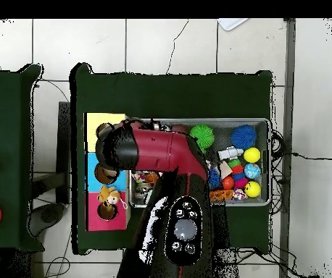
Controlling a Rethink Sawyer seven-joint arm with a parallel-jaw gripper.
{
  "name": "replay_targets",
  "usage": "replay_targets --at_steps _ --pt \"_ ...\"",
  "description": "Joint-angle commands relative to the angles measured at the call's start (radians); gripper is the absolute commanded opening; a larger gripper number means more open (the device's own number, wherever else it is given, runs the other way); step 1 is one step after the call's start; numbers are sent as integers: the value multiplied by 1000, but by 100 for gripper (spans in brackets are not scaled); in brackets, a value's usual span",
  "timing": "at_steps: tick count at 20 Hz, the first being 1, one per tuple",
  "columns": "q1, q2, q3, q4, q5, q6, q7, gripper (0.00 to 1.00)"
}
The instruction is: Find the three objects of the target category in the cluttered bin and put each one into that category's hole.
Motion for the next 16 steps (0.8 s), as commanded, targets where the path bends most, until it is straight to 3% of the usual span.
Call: replay_targets --at_steps 1,11,16 --pt "-36 125 121 132 37 -44 181 100" --pt "-9 57 108 118 83 186 180 100" --pt "34 -49 56 84 49 373 151 100"
